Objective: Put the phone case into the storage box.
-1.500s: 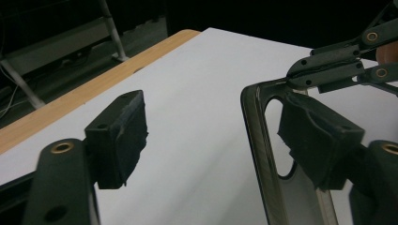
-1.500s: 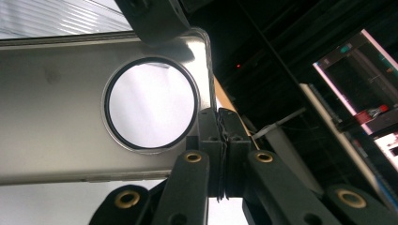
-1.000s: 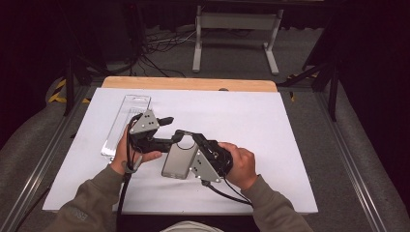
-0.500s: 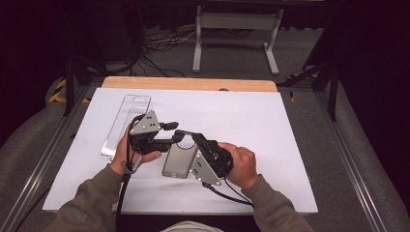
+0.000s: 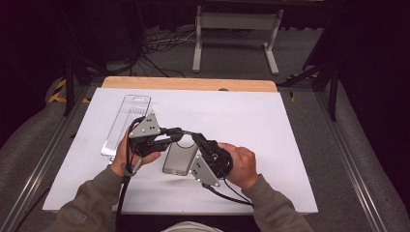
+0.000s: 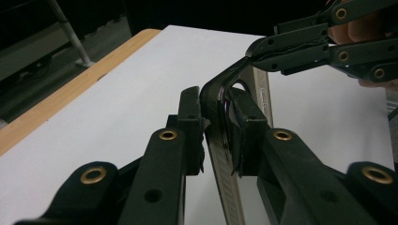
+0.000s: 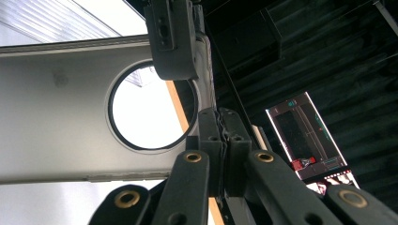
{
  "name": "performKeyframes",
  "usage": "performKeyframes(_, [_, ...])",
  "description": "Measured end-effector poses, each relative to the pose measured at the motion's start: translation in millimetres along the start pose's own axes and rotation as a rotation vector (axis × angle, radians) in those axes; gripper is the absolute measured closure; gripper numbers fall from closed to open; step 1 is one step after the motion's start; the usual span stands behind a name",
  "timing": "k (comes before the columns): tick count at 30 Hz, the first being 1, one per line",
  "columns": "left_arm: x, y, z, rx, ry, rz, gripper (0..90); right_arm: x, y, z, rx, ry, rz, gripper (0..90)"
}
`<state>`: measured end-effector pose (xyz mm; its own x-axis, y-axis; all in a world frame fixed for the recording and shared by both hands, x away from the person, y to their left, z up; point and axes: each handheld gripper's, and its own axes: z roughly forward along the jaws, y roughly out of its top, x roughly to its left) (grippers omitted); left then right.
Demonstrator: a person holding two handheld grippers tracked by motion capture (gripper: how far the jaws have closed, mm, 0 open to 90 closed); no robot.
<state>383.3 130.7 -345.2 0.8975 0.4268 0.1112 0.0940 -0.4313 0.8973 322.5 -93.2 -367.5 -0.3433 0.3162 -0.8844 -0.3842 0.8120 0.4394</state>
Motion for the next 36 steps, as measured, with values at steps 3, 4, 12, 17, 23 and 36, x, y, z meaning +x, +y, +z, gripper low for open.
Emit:
performKeyframes(3, [-1.4, 0.2, -0.7, -0.007, 0.001, -0.005, 78.4, -0.2, 0.1, 0.0, 0.001, -0.001, -0.005, 89.3])
performKeyframes(4, [-1.4, 0.2, -0.7, -0.007, 0.001, -0.005, 78.8, -0.2, 0.0, 0.1, 0.002, 0.001, -0.005, 89.3])
performKeyframes(12, [-2.9, -0.9, -3.6, -0.045, 0.007, -0.007, 80.7, -0.1, 0.1, -0.5, -0.005, -0.011, 0.004, 88.2])
performKeyframes(17, [-3.8, -1.7, -4.4, -0.057, 0.017, 0.001, 80.8, -0.2, 0.1, -0.5, -0.011, -0.010, 0.013, 87.5])
performKeyframes(23, [-3.4, -3.1, -6.2, -0.082, 0.032, -0.014, 80.8, -3.0, -0.8, -1.9, -0.026, -0.011, 0.060, 84.6])
performKeyframes(36, [0.4, -8.1, -10.0, -0.116, 0.045, -0.042, 80.8, -10.6, -5.5, -4.1, -0.061, 0.027, 0.183, 76.6])
